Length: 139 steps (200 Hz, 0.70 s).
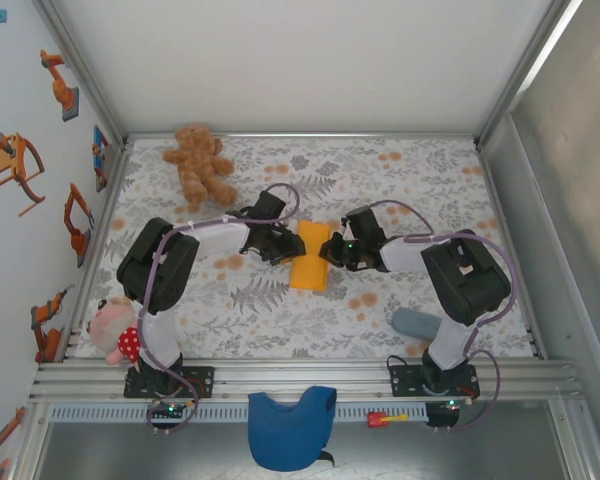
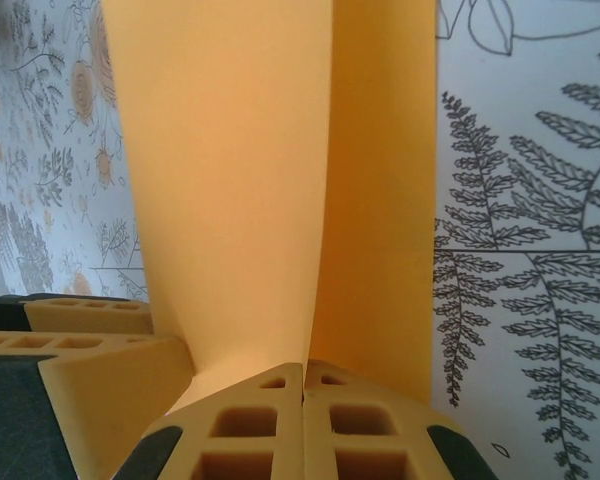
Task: Fold a paper plane with a square sheet of paper (pick it up from the middle)
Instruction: First fold in half a square sheet of paper at the center of the table.
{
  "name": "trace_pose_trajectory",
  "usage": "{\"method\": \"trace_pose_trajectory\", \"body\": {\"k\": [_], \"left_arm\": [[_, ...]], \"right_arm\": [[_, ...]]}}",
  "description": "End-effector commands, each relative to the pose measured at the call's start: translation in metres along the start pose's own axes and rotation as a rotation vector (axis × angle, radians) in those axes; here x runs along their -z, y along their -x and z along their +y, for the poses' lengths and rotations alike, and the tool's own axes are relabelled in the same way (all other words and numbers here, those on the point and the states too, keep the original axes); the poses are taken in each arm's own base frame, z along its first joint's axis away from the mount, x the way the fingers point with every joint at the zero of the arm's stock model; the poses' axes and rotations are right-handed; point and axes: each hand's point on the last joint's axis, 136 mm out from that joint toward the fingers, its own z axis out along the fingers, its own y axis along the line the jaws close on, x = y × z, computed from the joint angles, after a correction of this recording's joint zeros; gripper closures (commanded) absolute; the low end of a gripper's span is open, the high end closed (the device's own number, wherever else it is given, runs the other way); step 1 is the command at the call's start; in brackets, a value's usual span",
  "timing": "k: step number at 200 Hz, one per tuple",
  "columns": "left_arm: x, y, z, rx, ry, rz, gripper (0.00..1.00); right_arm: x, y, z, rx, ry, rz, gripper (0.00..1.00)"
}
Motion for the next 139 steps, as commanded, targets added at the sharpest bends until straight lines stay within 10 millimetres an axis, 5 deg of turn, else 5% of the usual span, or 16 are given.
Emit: {"method": "trace_pose_trajectory", "body": {"k": [1, 54, 98, 139], "left_arm": [[-0.012, -0.009, 0.007, -0.009, 0.049, 0.047, 0.60], [-0.030, -0.027, 0.039, -0.005, 0.232, 0.105, 0.61], [-0.044, -0.044, 0.066, 0.011, 0.368, 0.167, 0.62], [-0.051, -0.047, 0.077, 0.075, 0.422, 0.184, 0.62]], "right_arm": [[0.002, 0.006, 0.002, 0.018, -0.016, -0.005, 0.98], [0.032, 0.015, -0.010, 0.063, -0.160, -0.078, 0.74], [0.057, 0.023, -0.019, 0.081, -0.241, -0.157, 0.76], [0.059, 0.023, -0.021, 0.079, -0.248, -0.154, 0.78]]}}
